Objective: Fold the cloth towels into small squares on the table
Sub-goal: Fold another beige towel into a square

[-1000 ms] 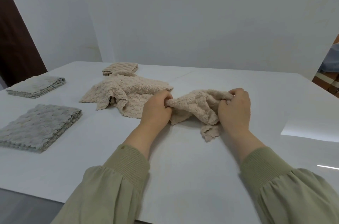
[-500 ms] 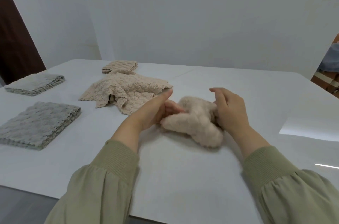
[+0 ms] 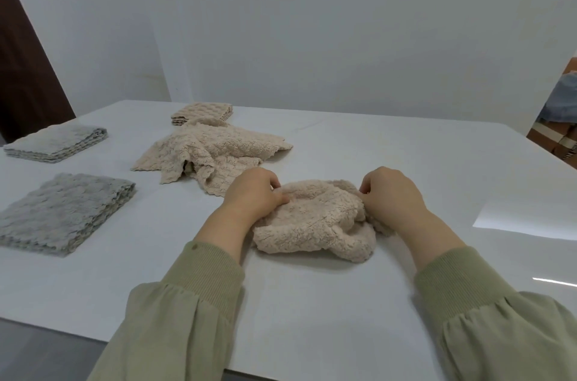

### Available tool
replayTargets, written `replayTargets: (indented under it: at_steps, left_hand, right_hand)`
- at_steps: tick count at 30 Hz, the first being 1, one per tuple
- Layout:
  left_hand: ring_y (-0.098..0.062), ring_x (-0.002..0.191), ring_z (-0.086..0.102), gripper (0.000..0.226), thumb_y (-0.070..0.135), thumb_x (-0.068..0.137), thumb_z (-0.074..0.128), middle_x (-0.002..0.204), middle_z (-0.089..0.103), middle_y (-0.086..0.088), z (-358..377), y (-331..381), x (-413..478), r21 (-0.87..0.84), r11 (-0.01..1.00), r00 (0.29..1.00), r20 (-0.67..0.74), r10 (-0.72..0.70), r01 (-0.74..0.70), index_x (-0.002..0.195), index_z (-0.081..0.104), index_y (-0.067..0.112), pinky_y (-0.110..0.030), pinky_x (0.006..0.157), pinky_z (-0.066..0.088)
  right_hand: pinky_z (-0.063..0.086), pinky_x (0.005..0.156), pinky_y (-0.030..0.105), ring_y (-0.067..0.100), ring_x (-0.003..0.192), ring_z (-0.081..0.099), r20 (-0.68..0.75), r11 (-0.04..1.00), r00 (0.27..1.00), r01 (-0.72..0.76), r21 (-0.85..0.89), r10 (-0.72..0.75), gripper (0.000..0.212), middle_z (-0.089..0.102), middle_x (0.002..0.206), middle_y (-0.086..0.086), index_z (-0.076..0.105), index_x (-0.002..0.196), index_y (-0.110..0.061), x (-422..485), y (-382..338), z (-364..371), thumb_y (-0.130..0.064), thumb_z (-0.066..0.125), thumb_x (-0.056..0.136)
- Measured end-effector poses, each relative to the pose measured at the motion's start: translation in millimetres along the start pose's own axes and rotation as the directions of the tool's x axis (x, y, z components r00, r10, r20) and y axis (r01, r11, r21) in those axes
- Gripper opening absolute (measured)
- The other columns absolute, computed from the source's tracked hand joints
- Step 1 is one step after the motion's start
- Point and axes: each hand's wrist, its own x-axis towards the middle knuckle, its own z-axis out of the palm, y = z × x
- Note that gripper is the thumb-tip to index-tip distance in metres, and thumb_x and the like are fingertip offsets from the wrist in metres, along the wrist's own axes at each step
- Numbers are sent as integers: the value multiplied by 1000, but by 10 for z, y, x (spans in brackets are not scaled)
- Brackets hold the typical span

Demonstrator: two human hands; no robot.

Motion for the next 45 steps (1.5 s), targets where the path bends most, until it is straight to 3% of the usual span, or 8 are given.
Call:
replayTargets:
  at_steps: [4,8,16,23,26,28,35,45]
  left_hand:
    - [-21,89,55,10,13,87,59,95,57,-1,30,87,-24,-50,994,973,-212,88,-101,90,68,14,-27,71,39]
    - [-23,90,55,16,10,87,55,106,56,-4,51,108,-40,-71,987,926,-361,111,-146,98,67,10,-27,70,36]
    - [-20,84,56,17,17,90,53,92,66,-1,47,182,-74,-75,994,927,-372,49,-82,96,69,18,-28,62,39]
    - [-23,104,58,51,21,90,55,115,63,-1,50,249,-74,-316,931,931,-361,60,-182,139,44,31,-28,85,42]
    - [-15,143,19,77,27,93,54,156,20,1,143,243,-57,-342,904,965,-143,220,-257,150,2,33,-33,116,17]
    - [-14,145,9,66,27,96,48,158,14,0,183,205,-26,-259,924,954,-173,243,-282,151,10,26,-32,118,8]
    - [-23,143,18,49,38,100,35,154,28,-4,267,125,43,-67,983,985,13,173,-172,146,32,19,-43,116,17]
    - [-7,75,53,17,33,81,67,80,55,11,29,200,-164,-230,916,944,-127,305,-327,68,56,27,-28,72,43]
  right_hand:
    - [44,65,29,27,84,59,-209,1000,978,-6,-19,2,14,66,92,5,69,86,-14,2,-32,-32,-13,54,85]
    - [45,76,31,25,101,59,-86,998,996,-37,-56,32,28,64,110,1,66,106,-16,-3,-34,-21,-35,59,87]
    - [34,53,24,27,70,55,-137,989,987,-103,-102,89,11,63,80,5,64,82,-11,35,-45,8,-10,54,79]
    - [36,70,31,28,85,57,-510,931,841,20,363,181,21,66,94,9,60,110,-11,-36,-94,-89,-19,49,93]
    - [31,108,44,28,132,38,-292,912,950,18,410,112,65,38,146,10,16,149,-15,-8,-83,50,-25,49,94]
    - [9,117,49,24,146,9,-216,953,973,-12,302,81,71,8,159,7,0,151,-15,-4,-86,131,-32,43,97]
    - [2,114,56,23,146,8,58,991,989,136,6,-136,58,18,157,3,26,146,-22,-54,-200,250,-51,29,95]
    - [3,112,60,18,146,8,268,990,956,136,-47,-118,61,12,159,-2,23,148,-24,-56,-149,301,-55,25,95]
